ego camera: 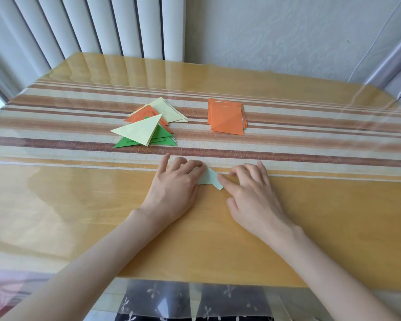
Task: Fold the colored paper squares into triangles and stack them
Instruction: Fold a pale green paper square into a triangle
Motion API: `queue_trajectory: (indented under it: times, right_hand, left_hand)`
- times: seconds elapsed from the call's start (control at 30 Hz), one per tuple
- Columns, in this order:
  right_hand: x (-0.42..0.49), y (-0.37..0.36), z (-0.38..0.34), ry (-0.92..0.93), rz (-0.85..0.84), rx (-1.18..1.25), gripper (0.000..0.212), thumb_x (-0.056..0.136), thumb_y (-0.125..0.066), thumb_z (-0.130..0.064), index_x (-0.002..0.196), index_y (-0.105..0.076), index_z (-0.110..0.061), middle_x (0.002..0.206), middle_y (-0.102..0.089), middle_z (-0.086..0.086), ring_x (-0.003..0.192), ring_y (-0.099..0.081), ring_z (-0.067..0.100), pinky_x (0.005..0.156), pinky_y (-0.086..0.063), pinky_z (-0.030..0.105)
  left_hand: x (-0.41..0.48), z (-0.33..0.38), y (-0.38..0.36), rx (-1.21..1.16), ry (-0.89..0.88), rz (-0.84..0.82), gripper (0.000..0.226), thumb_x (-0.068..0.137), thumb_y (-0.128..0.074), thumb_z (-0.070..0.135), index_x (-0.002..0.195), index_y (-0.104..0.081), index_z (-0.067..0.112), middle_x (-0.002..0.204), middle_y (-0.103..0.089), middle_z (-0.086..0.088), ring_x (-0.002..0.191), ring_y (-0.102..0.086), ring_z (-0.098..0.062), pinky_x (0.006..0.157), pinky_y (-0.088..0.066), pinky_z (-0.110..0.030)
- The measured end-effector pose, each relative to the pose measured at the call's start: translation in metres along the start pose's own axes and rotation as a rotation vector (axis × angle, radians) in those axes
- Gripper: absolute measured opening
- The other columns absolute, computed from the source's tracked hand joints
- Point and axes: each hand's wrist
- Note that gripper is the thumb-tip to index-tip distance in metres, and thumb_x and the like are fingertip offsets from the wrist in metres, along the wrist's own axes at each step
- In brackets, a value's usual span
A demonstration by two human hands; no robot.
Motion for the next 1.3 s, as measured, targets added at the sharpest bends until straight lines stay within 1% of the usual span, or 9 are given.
queue_trajectory:
  times: [0.2, 0.33, 0.47, 0.63, 0.8, 1.0, 1.17, 1.23, 1.3]
  right_hand:
    - [-0.018, 0.001, 0.018, 0.017, 0.003, 0.069, 0.053, 0.070, -0.063, 0.002, 0.119, -0.068, -0.017, 0.107, -0.058, 0.008, 0.108, -0.039, 0.027, 0.110, -0.022, 0.054]
    - [-0.009, 0.000, 0.012, -0.006, 0.096, 0.222, 0.040, 0.081, -0.042, -0.024, 0.106, -0.071, -0.012, 0.108, -0.059, 0.006, 0.107, -0.041, 0.023, 0.107, -0.034, 0.052]
    - [0.004, -0.011, 0.009, -0.052, 0.040, 0.377, 0.059, 0.079, -0.048, -0.058, 0.116, -0.063, -0.014, 0.112, -0.056, 0.001, 0.108, -0.042, 0.021, 0.096, -0.034, 0.032]
    - [0.015, -0.023, 0.008, -0.011, 0.260, 0.247, 0.035, 0.088, -0.050, -0.038, 0.086, -0.072, -0.011, 0.085, -0.060, 0.002, 0.086, -0.050, 0.023, 0.080, -0.040, 0.035]
    - [0.010, -0.014, 0.001, -0.153, 0.310, 0.249, 0.033, 0.089, -0.045, -0.027, 0.067, -0.064, -0.011, 0.068, -0.055, -0.001, 0.072, -0.050, 0.023, 0.067, -0.035, 0.033]
    - [0.000, -0.002, -0.020, -0.450, 0.098, 0.521, 0.034, 0.091, -0.056, -0.021, 0.059, -0.051, -0.012, 0.069, -0.055, -0.002, 0.083, -0.043, 0.024, 0.078, -0.042, 0.043]
    - [-0.006, 0.003, -0.010, -0.387, 0.025, 0.428, 0.005, 0.088, -0.060, -0.023, 0.087, -0.061, -0.018, 0.098, -0.053, 0.000, 0.098, -0.038, 0.023, 0.090, -0.036, 0.037]
    - [-0.006, 0.005, 0.006, -0.188, 0.005, 0.426, 0.034, 0.085, -0.059, -0.012, 0.118, -0.060, -0.020, 0.119, -0.049, 0.003, 0.112, -0.035, 0.021, 0.100, -0.032, 0.034]
    - [-0.003, 0.005, 0.021, 0.029, -0.070, 0.478, 0.051, 0.081, -0.047, -0.002, 0.125, -0.061, -0.023, 0.133, -0.048, -0.001, 0.125, -0.032, 0.017, 0.109, -0.025, 0.030]
  left_hand:
    - [-0.001, 0.003, -0.002, -0.002, 0.015, -0.057, 0.051, 0.081, -0.030, 0.021, 0.116, -0.067, 0.013, 0.117, -0.067, 0.000, 0.103, -0.063, -0.029, 0.094, -0.044, -0.058]
    - [0.000, 0.002, 0.001, -0.070, 0.015, -0.140, 0.061, 0.083, -0.020, 0.027, 0.128, -0.059, 0.013, 0.131, -0.060, -0.001, 0.116, -0.055, -0.029, 0.105, -0.036, -0.056]
    - [0.003, 0.000, 0.005, -0.131, 0.010, -0.144, 0.069, 0.084, -0.011, 0.042, 0.137, -0.049, 0.020, 0.140, -0.050, 0.005, 0.129, -0.039, -0.023, 0.113, -0.020, -0.052]
    - [-0.007, -0.004, 0.000, -0.224, 0.068, -0.136, 0.074, 0.083, -0.008, 0.053, 0.151, -0.023, 0.029, 0.159, -0.019, 0.011, 0.146, -0.011, -0.019, 0.117, 0.001, -0.044]
    - [-0.016, -0.002, 0.004, -0.294, 0.187, 0.193, 0.054, 0.085, -0.041, 0.041, 0.129, -0.053, 0.012, 0.136, -0.050, -0.011, 0.124, -0.039, -0.029, 0.105, -0.026, -0.038]
    - [-0.027, 0.021, 0.005, -0.016, 0.031, 0.185, 0.038, 0.081, -0.041, 0.025, 0.098, -0.073, 0.013, 0.130, -0.059, -0.006, 0.120, -0.043, -0.027, 0.106, -0.022, -0.050]
    - [-0.024, 0.020, -0.001, 0.041, 0.081, 0.106, 0.044, 0.084, -0.037, 0.031, 0.103, -0.073, 0.017, 0.130, -0.061, 0.000, 0.137, -0.035, -0.029, 0.110, -0.004, -0.057]
    - [-0.021, 0.014, -0.002, 0.015, 0.065, 0.066, 0.044, 0.087, -0.035, 0.030, 0.111, -0.070, 0.018, 0.125, -0.064, 0.004, 0.136, -0.041, -0.029, 0.111, -0.009, -0.060]
    - [-0.017, 0.009, -0.002, -0.017, 0.040, 0.029, 0.047, 0.088, -0.032, 0.028, 0.117, -0.067, 0.018, 0.123, -0.065, 0.007, 0.132, -0.046, -0.028, 0.106, -0.020, -0.065]
Point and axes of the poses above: each hand's wrist, its own x-axis towards the middle knuckle, its own y-axis out of the back of the hand, z = x × y
